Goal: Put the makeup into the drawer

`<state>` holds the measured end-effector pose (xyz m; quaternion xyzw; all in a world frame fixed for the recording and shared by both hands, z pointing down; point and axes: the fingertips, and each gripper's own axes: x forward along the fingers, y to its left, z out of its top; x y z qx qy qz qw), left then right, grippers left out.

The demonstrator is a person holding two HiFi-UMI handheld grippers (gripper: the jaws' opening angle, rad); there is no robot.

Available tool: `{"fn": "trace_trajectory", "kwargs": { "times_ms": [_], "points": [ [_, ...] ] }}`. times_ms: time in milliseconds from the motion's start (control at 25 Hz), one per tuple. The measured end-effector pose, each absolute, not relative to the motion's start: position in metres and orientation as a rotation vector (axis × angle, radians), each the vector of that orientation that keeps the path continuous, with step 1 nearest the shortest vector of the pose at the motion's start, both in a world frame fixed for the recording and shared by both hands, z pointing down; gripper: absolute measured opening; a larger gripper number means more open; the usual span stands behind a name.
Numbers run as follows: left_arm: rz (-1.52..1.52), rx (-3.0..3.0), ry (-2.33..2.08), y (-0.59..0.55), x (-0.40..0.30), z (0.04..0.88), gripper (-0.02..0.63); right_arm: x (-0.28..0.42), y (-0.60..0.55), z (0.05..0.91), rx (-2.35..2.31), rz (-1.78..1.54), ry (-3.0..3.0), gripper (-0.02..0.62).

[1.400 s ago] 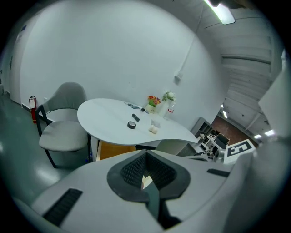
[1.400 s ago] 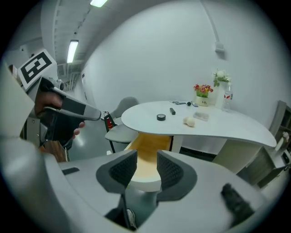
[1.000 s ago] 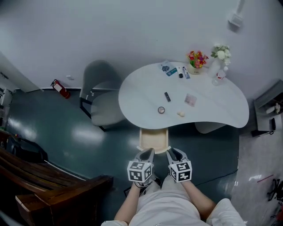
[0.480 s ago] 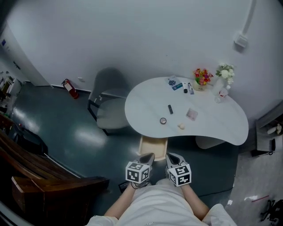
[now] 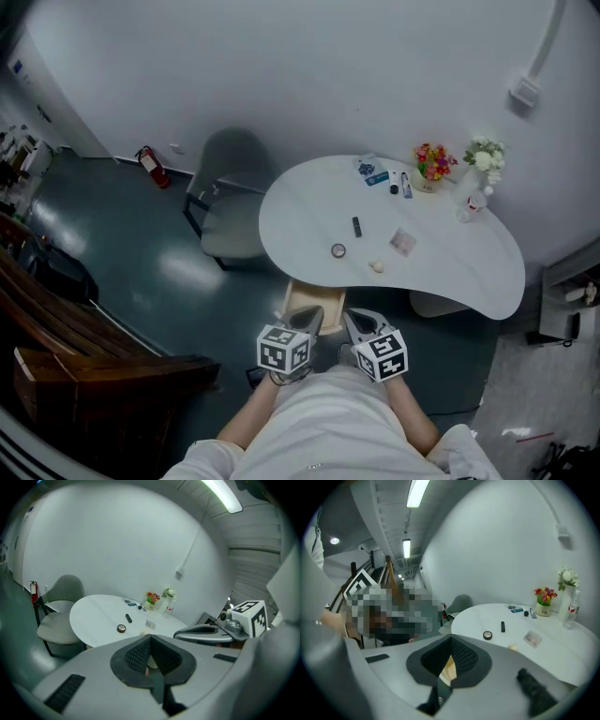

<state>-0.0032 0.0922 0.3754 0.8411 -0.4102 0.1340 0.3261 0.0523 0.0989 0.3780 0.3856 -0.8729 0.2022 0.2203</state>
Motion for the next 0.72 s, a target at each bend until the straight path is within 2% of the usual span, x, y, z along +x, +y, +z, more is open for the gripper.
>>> {"fn": "trace_trajectory", "kwargs": {
  "times_ms": [720],
  "points": [
    [0.309, 2.068, -1.278, 0.090, -0.004, 0.380, 0.009, 0.047, 0.082, 0.385, 0.808, 0.520, -2.468, 0.012]
  ]
}}
